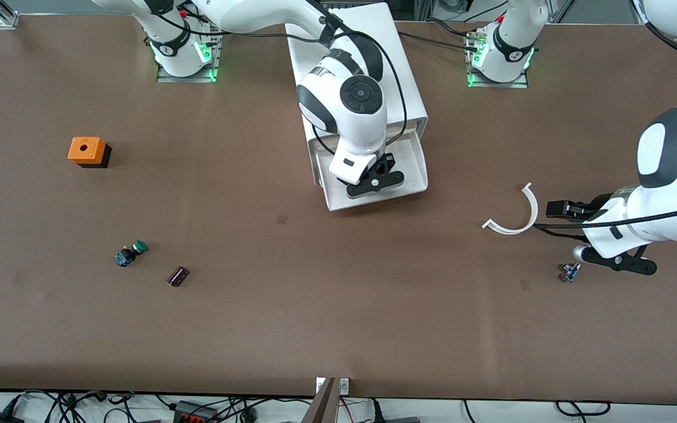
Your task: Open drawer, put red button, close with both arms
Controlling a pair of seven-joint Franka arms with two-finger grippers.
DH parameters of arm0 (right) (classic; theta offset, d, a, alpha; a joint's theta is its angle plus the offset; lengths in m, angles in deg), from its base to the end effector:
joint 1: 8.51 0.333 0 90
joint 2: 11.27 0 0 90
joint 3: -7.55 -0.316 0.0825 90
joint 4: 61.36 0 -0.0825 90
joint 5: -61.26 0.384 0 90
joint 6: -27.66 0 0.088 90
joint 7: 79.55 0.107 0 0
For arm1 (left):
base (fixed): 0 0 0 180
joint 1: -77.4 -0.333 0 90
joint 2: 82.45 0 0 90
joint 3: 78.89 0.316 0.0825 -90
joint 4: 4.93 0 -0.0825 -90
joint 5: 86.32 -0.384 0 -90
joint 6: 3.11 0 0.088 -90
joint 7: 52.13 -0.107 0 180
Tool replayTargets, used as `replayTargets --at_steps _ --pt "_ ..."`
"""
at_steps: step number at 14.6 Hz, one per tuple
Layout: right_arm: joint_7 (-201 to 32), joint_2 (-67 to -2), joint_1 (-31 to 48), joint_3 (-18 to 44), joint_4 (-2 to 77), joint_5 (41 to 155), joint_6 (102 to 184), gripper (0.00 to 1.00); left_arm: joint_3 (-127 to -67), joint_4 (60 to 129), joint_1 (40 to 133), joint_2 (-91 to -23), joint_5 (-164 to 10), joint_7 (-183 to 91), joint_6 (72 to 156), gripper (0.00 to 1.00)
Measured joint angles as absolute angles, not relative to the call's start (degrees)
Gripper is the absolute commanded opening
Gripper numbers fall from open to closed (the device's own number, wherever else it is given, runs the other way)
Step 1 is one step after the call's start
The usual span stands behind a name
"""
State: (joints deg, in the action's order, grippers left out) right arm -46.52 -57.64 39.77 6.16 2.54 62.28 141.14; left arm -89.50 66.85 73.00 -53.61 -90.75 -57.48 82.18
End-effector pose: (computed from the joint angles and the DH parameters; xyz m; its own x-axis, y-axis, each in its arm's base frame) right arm 0.5008 0.5827 0.3339 0.9621 0.2714 0.0282 0.2726 -0.9603 -0.0592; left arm 0.6723 -0.0378 0.4578 0.9479 -0.1917 -0.2544 -0.1886 -0.9814 0.0367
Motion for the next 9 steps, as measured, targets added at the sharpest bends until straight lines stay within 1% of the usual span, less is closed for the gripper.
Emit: replayTargets --at_steps 1,6,9 --pt "-46.5 -57.7 39.8 6.2 2.7 62.7 141.1 0.99 -89.5 66.7 73.1 -53.6 -90.8 -57.4 82.2 1.0" --pt "-46.1 -57.3 39.7 6.6 2.2 65.2 141.3 1.0 -89.5 66.5 73.1 -53.6 -90.8 -57.3 82.2 1.0" --pt "-45.6 -54.7 38.1 8.3 0.9 65.8 140.0 1.0 -89.5 66.5 73.1 -53.6 -90.8 -57.3 82.2 1.0"
